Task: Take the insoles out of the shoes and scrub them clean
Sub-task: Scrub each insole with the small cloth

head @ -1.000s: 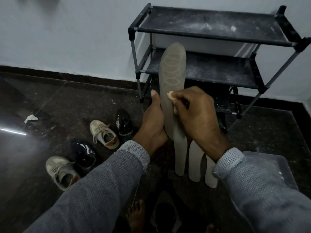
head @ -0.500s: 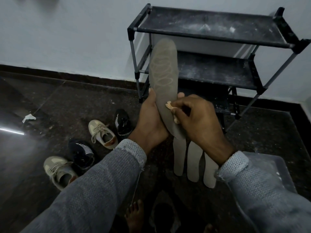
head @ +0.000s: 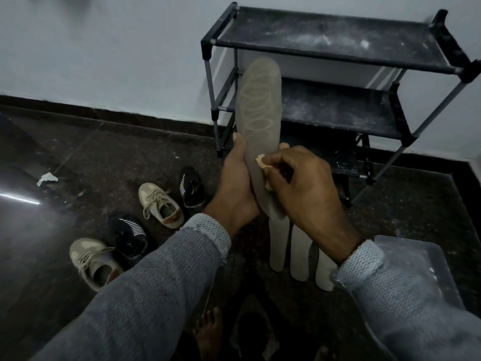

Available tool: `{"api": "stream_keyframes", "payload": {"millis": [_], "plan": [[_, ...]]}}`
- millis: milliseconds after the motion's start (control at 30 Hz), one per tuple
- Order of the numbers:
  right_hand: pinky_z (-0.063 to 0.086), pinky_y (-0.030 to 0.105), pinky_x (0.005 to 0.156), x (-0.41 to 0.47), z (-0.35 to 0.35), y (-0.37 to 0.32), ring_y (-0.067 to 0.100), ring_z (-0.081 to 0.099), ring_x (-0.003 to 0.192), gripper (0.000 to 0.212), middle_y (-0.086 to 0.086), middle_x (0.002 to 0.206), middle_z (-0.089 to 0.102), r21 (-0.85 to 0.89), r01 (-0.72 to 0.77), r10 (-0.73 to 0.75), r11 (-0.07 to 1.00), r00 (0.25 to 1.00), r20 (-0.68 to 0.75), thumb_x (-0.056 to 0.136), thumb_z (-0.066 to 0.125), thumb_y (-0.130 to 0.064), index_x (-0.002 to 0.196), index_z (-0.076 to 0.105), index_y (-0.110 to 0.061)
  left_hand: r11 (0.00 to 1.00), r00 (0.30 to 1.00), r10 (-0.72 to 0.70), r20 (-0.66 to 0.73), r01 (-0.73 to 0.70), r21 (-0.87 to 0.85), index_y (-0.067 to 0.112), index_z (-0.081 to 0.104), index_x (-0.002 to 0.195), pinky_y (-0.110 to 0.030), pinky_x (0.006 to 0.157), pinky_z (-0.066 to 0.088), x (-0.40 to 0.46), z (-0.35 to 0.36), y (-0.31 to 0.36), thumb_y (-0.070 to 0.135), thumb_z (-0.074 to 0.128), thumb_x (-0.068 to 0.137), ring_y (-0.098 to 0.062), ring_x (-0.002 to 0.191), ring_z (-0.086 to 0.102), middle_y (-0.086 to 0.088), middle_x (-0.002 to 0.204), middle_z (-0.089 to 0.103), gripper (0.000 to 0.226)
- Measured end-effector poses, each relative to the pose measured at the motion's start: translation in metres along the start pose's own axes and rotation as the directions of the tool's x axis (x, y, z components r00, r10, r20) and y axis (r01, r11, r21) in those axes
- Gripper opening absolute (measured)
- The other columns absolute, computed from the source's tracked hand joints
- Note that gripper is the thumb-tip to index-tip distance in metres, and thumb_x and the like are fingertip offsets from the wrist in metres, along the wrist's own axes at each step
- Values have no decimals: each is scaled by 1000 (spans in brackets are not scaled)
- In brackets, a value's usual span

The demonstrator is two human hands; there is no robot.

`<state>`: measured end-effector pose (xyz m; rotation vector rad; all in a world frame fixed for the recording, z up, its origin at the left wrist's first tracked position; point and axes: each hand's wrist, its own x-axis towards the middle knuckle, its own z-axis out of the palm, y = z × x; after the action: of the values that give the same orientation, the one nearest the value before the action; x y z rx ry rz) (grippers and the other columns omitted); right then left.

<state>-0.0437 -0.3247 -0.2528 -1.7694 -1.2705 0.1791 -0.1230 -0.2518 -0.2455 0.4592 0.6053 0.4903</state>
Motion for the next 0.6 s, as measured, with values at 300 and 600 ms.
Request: {"api": "stream_keyframes", "payload": {"millis": [300,600], "plan": [[52,12,69,-2,-4,-3,1,65,71,12,-7,86,68,74,-38,32,997,996,86,87,68,-10,97,74,-12,999,998,7,57,-9,36,1,63,101,-38,84,54,-2,-4,6,69,21,92,-26,82,70,-12,85,71,80],[54,16,70,-3,-9,-9,0,67,73,10,-7,83,72,237,-131,30,963,922,387,85,71,-11,94,74,-12,995,995,97,7,-97,-22,2,60,105,-44,89,51,0,-8,15,66,19,95,-27,104,65,-10,95,68,77]]}}
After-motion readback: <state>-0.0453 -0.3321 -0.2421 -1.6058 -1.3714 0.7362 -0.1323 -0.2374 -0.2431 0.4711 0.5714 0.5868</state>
